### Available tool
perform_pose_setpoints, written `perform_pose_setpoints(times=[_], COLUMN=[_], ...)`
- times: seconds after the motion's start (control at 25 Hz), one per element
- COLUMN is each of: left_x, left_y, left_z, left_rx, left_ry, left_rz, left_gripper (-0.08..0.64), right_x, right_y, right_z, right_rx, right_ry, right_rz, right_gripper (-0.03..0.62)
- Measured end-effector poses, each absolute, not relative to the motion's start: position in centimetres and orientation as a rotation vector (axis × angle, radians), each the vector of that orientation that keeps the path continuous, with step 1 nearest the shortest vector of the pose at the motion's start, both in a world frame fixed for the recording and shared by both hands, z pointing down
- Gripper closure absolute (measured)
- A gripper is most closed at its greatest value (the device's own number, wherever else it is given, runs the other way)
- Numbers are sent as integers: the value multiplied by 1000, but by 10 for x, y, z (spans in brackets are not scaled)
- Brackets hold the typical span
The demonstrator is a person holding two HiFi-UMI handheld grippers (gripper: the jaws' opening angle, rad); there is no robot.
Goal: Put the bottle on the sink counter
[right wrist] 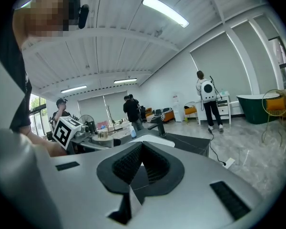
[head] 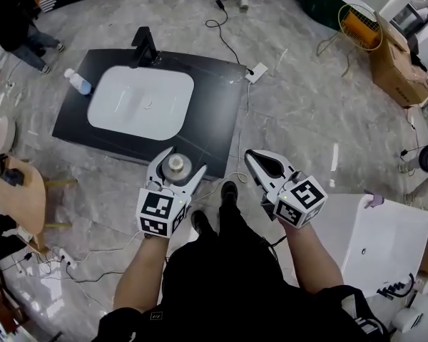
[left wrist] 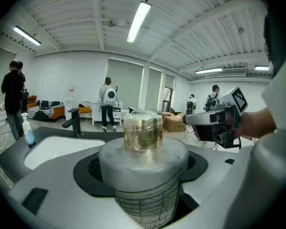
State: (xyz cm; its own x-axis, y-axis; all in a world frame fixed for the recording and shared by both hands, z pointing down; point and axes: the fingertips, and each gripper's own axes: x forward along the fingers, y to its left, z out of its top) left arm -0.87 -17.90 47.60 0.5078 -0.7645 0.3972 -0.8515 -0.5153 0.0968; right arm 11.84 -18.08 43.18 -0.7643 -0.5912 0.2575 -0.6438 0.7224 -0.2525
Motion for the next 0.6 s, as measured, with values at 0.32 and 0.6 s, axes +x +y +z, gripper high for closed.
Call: perform_pose_setpoints(times=[0.32, 0.6], left_x=[6, 18], left_y=[-197, -224], left_z=[512, 546], left_rx=[2437, 2417], left_ry=[-1335, -1314], left_rz=[500, 543], left_gripper=[218, 218], right_x=[115, 120], right_y=[-195, -209], right_z=[459, 487], right_rx=[965, 952], right_ry=[-2763, -2741], right_rz=[557, 615], right_gripper=[578, 578])
